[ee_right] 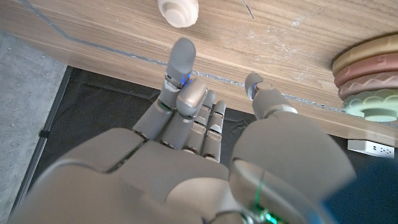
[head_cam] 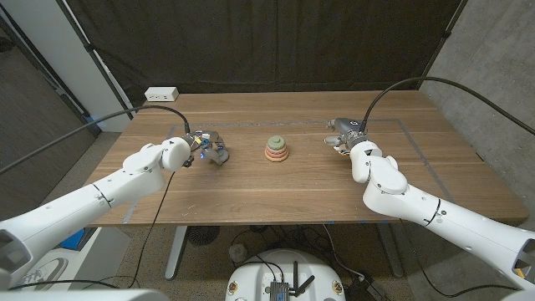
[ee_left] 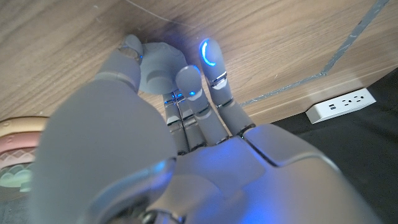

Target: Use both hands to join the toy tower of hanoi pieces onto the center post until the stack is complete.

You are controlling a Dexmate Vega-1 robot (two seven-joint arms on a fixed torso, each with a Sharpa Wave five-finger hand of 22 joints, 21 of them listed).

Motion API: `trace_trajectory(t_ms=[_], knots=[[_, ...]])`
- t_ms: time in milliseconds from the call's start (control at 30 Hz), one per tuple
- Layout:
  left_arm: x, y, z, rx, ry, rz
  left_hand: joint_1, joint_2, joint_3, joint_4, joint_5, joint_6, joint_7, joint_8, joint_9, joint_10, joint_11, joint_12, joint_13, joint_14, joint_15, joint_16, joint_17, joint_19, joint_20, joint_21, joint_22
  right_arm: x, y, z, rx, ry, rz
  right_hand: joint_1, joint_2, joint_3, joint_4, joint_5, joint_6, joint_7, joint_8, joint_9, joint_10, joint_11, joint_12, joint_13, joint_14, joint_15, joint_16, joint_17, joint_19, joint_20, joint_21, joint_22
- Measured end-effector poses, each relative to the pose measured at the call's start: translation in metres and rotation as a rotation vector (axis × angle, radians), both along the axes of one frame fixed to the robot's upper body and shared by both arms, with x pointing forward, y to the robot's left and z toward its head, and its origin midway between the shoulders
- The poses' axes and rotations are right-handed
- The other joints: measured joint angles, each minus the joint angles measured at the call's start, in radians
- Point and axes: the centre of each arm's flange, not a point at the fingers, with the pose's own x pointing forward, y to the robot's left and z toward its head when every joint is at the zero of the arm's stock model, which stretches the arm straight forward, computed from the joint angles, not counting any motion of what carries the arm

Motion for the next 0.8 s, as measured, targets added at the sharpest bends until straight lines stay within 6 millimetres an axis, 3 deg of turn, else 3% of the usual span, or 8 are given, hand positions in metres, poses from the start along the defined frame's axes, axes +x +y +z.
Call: trace_trajectory(t_ms=[800], knots=[[-0.024,-0.008,0.035,0.006,-0.031,-0.006,-0.006,0.006,0.004,-0.001,0.004,0.009,-0.007,-0.008,0.002,0.012,-0.006,-0.015,0.001,-0.01,0.002,-0.021,0.001,0.0,0.0,-0.004,-0.002,-0.003,-0.001,0.002,0.004,-0.01,-0.004,-0.004,0.004,0.0,0.0,0.004,0.0,0.0,0.0,0.0,0.003,0.004,0.0,0.001,0.0,0.0,0.0,0.0,0.0,0.0,0.0,0.0]])
